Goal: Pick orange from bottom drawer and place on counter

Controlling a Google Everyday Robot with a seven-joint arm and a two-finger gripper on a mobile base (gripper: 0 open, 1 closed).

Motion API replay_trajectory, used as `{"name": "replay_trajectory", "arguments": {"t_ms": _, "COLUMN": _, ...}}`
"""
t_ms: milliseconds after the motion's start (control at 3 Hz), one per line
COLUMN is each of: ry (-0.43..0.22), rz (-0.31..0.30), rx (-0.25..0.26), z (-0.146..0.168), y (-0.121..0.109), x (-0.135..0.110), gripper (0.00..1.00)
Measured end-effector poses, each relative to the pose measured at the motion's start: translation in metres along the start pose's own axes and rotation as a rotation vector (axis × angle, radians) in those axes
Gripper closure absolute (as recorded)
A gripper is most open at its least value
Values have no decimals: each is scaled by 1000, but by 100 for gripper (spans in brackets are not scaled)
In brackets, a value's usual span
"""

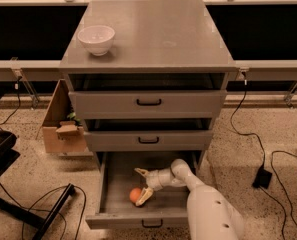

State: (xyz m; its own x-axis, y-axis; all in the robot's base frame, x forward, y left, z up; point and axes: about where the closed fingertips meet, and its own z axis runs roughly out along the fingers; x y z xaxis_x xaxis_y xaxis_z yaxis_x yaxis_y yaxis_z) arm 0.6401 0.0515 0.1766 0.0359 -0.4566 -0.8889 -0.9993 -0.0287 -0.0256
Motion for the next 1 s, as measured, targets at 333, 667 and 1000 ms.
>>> {"name": "replay_trajectory", "arguments": {"t_ms": 333, "ry": 3, "rz": -12, "rx": -14, "z": 9, "y": 2, "x": 7, "gripper": 0}}
{"name": "replay_trajectory", "arguments": {"t_ms": 667, "ry": 18, "rz": -19, "rx": -36, "z": 16, "y": 7, "x": 13, "gripper": 0}}
{"name": "replay_trajectory", "arguments": {"t_ms": 1000, "ry": 36, "rz": -17, "rx": -63, "z": 19, "y": 15, "x": 22, "gripper": 0}}
